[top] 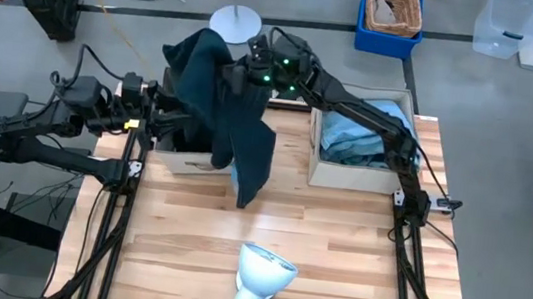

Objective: Sort clothes
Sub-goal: Put the dark blue pants into the left laundry organizer

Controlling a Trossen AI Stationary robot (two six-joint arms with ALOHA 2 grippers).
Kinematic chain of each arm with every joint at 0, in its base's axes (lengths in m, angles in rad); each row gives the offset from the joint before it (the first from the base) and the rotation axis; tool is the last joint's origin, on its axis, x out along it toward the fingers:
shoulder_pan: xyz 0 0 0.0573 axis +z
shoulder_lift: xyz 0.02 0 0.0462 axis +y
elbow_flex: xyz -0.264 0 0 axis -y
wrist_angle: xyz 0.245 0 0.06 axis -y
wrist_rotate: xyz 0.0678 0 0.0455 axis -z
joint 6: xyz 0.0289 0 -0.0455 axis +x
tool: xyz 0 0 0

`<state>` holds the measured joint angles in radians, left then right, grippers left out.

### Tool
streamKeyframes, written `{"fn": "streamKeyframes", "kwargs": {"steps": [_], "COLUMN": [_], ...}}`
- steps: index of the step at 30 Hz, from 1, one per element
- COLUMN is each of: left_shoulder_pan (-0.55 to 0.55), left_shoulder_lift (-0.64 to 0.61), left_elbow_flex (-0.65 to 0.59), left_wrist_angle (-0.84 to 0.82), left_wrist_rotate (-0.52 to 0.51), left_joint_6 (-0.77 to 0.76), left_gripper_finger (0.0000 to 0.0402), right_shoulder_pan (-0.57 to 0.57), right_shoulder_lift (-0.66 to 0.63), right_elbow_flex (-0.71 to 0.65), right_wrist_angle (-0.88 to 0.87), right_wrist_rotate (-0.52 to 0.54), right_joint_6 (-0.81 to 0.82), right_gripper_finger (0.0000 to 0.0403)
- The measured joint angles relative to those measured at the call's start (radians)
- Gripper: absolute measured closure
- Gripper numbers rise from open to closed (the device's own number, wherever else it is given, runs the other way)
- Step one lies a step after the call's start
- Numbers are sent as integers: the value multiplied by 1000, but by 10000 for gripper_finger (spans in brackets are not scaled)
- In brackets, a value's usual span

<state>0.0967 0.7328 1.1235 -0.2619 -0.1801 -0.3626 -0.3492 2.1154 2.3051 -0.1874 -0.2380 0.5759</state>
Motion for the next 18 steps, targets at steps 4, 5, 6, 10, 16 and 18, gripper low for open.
{"fn": "streamKeyframes", "kwargs": {"steps": [4,5,6,10,16,18], "left_shoulder_pan": [0,0,0,0,0,0], "left_shoulder_lift": [-1,-1,0,0,0,0], "left_elbow_flex": [1,1,1,1,1,1], "left_wrist_angle": [1,1,1,1,1,1], "left_wrist_rotate": [0,0,0,-4,-3,-4], "left_joint_6": [-3,-4,-5,-5,-5,-5], "left_gripper_finger": [109,109,109,109,109,109], "right_shoulder_pan": [-1,0,1,0,2,2], "right_shoulder_lift": [-8,-12,-23,-59,-104,-116], "right_elbow_flex": [49,52,50,50,49,50], "right_wrist_angle": [-3,6,19,40,72,43], "right_wrist_rotate": [-30,-33,-36,-55,-82,-83], "right_joint_6": [-30,-46,-52,-59,-89,-102], "right_gripper_finger": [211,207,205,217,241,235]}}
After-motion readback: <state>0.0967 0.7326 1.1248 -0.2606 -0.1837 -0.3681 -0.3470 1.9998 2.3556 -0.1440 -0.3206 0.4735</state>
